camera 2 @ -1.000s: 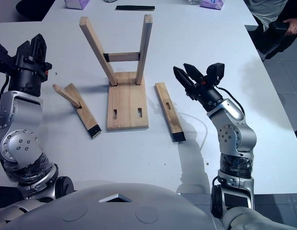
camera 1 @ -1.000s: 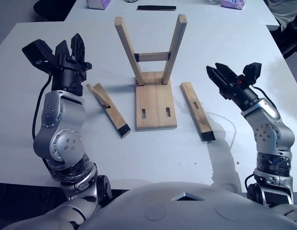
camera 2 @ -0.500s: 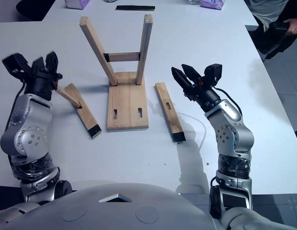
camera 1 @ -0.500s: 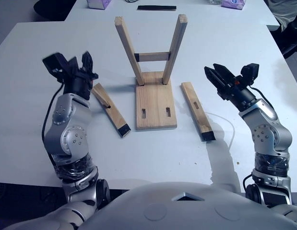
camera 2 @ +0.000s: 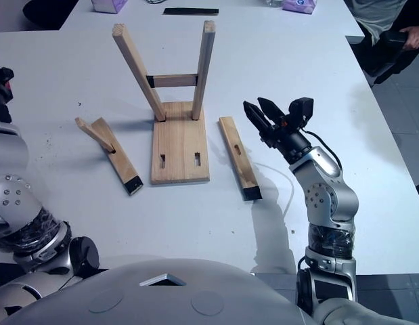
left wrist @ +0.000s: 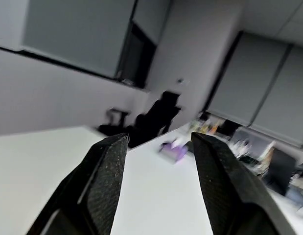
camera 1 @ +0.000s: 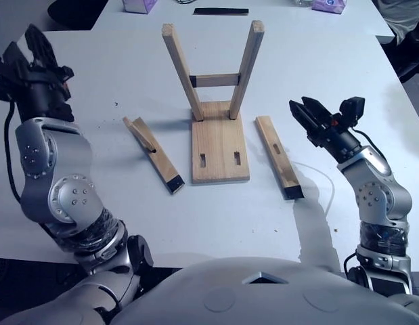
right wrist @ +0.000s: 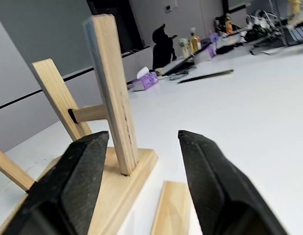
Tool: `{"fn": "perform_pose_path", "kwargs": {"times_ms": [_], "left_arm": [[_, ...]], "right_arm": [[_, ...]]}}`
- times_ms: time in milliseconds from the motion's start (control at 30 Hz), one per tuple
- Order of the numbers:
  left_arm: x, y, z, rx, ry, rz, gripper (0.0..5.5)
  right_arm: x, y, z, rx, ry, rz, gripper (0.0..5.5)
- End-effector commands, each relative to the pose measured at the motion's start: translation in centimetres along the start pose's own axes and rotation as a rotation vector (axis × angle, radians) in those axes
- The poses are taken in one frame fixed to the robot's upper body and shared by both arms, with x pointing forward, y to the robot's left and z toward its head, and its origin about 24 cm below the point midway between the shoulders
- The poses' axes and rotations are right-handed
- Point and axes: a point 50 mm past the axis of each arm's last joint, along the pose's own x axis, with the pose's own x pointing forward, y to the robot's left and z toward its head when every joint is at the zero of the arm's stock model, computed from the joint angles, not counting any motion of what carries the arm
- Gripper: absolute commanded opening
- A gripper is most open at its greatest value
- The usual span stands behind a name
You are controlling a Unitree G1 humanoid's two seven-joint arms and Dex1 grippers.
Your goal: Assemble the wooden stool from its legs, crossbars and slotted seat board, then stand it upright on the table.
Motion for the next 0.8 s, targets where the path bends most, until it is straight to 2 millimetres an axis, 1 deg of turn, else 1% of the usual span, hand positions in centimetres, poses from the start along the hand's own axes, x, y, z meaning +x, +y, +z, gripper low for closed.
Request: {"fn": "perform_pose_path", "kwargs": {"times_ms": [33,67,133,200,300,400,467,567,667,800], "left_arm": [[-0.7,-1.9,-2.1,0.017,0.140,-0.093,2.37],[-0.7,-3.2,-2.4,-0.020,0.154,-0.142,2.37],[-1.1,-5.0,-3.2,-0.067,0.184,-0.210,2.37],[-1.5,-5.8,-4.1,-0.069,0.209,-0.239,2.37],[-1.6,-5.2,-5.0,-0.046,0.219,-0.209,2.37],[-1.7,-4.3,-5.5,-0.015,0.219,-0.180,2.37],[-1.7,-3.6,-5.6,0.007,0.204,-0.151,2.37],[-1.0,-2.6,-5.0,0.028,0.158,-0.098,2.37],[-0.3,-2.2,-4.7,0.035,0.131,-0.086,2.37],[-0.1,-2.6,-5.0,0.031,0.127,-0.099,2.37]], "right_arm": [[0.2,0.5,0.0,0.003,-0.017,-0.006,2.62],[0.2,0.5,0.0,0.001,-0.019,-0.007,2.62],[0.7,0.6,0.0,-0.010,-0.012,0.007,2.62],[1.2,0.6,0.1,-0.017,-0.011,0.024,2.62],[1.5,0.4,0.5,-0.026,-0.015,0.032,2.62],[1.2,0.2,0.5,-0.032,-0.012,0.026,2.62],[1.1,0.2,0.4,-0.030,-0.009,0.024,2.62],[0.8,0.3,0.3,-0.027,-0.008,0.019,2.62],[1.0,0.4,0.0,-0.023,0.000,0.030,2.62],[1.3,0.5,0.1,-0.022,-0.002,0.038,2.62]]}}
